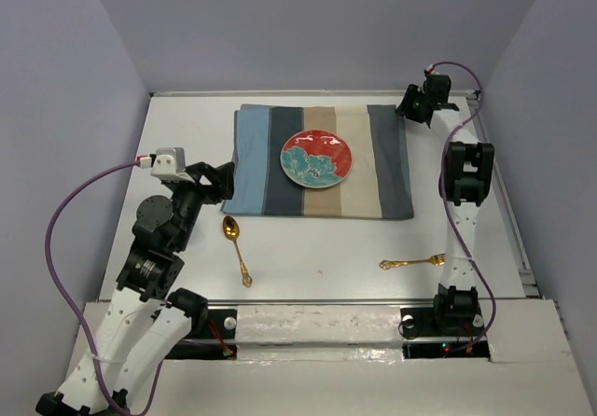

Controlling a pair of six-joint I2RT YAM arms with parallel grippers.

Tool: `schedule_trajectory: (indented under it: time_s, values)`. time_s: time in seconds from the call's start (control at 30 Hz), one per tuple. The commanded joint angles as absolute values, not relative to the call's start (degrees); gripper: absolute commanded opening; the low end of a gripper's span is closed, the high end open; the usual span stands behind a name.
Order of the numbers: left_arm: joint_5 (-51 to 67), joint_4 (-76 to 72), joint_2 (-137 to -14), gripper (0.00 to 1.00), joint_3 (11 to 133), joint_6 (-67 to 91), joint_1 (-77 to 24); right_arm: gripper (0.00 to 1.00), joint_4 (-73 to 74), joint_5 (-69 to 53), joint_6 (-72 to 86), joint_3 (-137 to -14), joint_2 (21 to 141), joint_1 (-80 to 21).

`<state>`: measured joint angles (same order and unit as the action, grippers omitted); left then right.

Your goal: Set the dinner table for one person

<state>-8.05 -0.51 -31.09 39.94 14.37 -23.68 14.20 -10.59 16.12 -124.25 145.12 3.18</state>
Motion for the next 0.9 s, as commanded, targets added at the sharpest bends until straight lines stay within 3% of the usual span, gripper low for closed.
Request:
schedule_trajectory:
  time_s: [0.0, 0.37, 0.57, 0.7, 0.87]
  values:
    - [-8.52, -2.64, -31.73, 0.81, 40.17, 12.92, -23.91, 0.48, 16.08, -12.74, 15.03, -131.04, 146.77, 2.90]
    - [-9.14, -2.72, -32.25, 0.81, 40.17, 12.39, -23.91, 0.45, 17.05, -16.26, 19.15, -139.83, 155.03, 2.90]
    - [-9.14, -2.81, -32.69, 0.81, 40.17, 12.39, -23.91, 0.30, 15.65, -17.14, 20.74, -140.36, 155.83, 2.90]
    - [-9.05, -2.90, -32.78, 0.81, 40.17, 12.39, -23.91, 0.11, 14.77, -16.61, 20.57, -139.57, 154.34, 2.90]
    - [-8.96, -2.81, -32.78, 0.81, 40.17, 12.39, -23.91, 0.00, 14.15, -16.61, 19.87, -138.96, 151.18, 2.90]
